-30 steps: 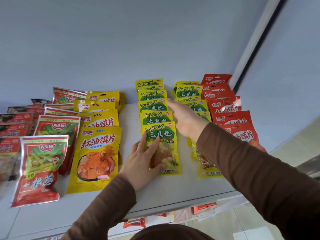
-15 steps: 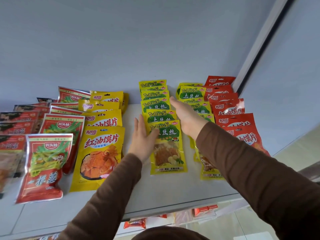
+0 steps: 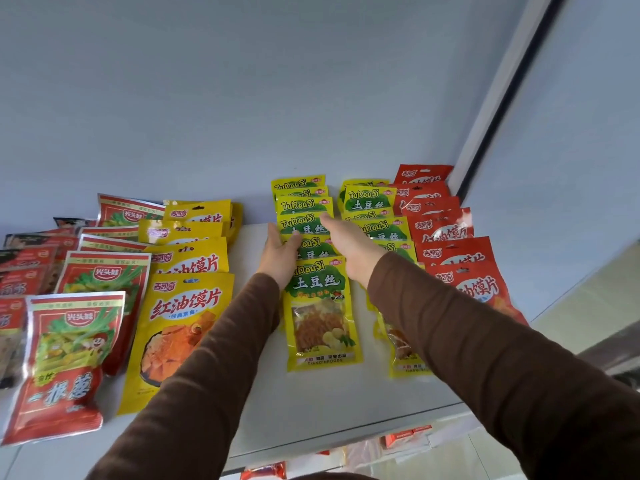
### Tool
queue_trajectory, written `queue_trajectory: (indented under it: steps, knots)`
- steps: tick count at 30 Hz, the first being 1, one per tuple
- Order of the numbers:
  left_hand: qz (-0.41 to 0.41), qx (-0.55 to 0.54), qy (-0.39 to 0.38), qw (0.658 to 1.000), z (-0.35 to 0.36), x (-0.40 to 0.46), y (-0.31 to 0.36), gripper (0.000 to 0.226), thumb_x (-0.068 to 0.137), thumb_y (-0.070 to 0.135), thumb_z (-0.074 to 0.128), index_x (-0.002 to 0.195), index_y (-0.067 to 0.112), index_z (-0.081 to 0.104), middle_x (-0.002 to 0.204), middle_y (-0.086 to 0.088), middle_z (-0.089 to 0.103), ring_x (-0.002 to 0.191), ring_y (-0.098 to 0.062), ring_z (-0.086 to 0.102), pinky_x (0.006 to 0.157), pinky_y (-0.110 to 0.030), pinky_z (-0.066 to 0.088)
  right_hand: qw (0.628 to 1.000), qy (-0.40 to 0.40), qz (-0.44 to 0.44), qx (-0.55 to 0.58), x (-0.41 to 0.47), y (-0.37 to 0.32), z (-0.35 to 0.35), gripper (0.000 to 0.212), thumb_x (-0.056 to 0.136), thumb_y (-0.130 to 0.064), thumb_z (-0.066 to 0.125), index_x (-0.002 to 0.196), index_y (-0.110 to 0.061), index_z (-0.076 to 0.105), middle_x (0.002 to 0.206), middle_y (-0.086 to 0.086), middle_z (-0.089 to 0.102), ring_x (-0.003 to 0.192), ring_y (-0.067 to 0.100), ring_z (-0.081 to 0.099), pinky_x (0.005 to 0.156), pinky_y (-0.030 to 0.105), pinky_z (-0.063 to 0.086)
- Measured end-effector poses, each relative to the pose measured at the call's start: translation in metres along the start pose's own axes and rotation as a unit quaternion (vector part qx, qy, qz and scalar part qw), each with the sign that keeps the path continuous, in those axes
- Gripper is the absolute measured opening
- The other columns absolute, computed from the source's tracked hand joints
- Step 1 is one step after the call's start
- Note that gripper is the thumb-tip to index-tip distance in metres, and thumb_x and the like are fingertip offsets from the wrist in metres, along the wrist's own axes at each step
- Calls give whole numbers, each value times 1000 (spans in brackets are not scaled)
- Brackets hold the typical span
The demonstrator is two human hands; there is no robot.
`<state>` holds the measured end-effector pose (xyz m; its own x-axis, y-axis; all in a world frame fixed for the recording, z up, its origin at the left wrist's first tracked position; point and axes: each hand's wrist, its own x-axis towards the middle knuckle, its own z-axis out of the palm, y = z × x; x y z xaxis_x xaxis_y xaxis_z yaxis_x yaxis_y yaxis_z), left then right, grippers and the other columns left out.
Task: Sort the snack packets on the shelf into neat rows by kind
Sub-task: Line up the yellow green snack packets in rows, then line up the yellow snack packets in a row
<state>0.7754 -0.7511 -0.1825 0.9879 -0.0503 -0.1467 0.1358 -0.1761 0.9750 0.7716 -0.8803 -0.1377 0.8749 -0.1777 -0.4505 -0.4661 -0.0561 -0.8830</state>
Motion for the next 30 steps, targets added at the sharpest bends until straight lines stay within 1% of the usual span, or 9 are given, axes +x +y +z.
queue_trajectory:
  steps: [3, 8, 11, 15, 17, 20, 22, 26, 30]
  knots:
    - [-23, 26, 29, 999, -5, 15, 8, 71, 105, 42, 41, 160, 13, 8, 161, -10, 31, 145, -26, 36, 115, -30, 29, 1000, -5, 3, 8, 2, -2, -2, 70, 100, -54, 44, 156, -17, 26, 161, 5, 28, 146, 26, 28, 115, 48, 22]
    - [-30, -3, 1, 1000, -1, 24, 10, 66, 106, 46, 34, 161, 18, 10, 154, -8, 42, 136, -27, 47, 112, -34, 40, 1000, -4, 5, 4, 2, -5, -3, 73, 98, -60, 41, 156, -19, 25, 161, 1, 27, 144, 26, 31, 113, 50, 24]
    - [-31, -17, 19, 999, -5, 13, 12, 60, 109, 38, 28, 160, 11, 11, 157, -5, 34, 142, -20, 38, 97, -11, 36, 1000, -12, 0, 7, 1, -7, -5, 76, 97, -63, 40, 158, -23, 21, 164, -1, 20, 146, 25, 28, 116, 50, 20]
    - [16, -1, 35, 999, -15, -30, 6, 65, 106, 41, 39, 161, 23, 9, 165, -1, 22, 150, -19, 26, 112, -25, 22, 998, -23, -48, 15, 0, -8, -8, 68, 99, -61, 37, 156, -29, 23, 160, -2, 29, 125, 17, 39, 112, 47, 23]
    - [58, 98, -5, 993, -9, -59, -6, 81, 101, 43, 52, 161, 23, 3, 168, -2, 10, 154, -18, 14, 125, -38, 16, 997, -25, -71, 10, -1, -7, -7, 65, 100, -59, 37, 156, -30, 21, 160, -2, 28, 133, 18, 37, 108, 42, 25]
    - [188, 376, -1, 907, -6, -95, -34, 92, 87, 75, 44, 160, 32, 7, 166, 4, -10, 154, -15, -13, 126, -38, 2, 996, -23, -89, 4, -3, -10, -7, 67, 101, -55, 37, 158, -27, 14, 163, -1, 22, 143, 21, 30, 109, 40, 26]
    - [201, 458, -21, 866, -5, -105, -38, 89, 82, 85, 30, 157, 41, 12, 167, 4, -14, 154, -17, -17, 126, -41, -2, 993, -16, -117, -4, -5, -11, -7, 65, 103, -51, 37, 158, -25, 14, 163, -1, 22, 145, 21, 29, 105, 34, 27]
    - [184, 493, -45, 849, -5, -108, -27, 81, 90, 76, 31, 159, 39, 11, 168, 0, -16, 153, -19, -20, 126, -41, -5, 970, 40, -228, -75, -20, -15, 2, 55, 103, -46, 40, 153, -23, 31, 157, -1, 35, 139, 18, 39, 113, 44, 37]
    - [281, 439, 18, 853, -38, -121, -8, 68, 97, 62, 29, 156, 28, 30, 168, -3, 7, 156, -20, -3, 126, -41, 12, 947, 23, -306, -94, -37, -26, 28, 44, 104, -33, 47, 144, -15, 47, 149, 3, 47, 136, 14, 44, 113, 38, 37]
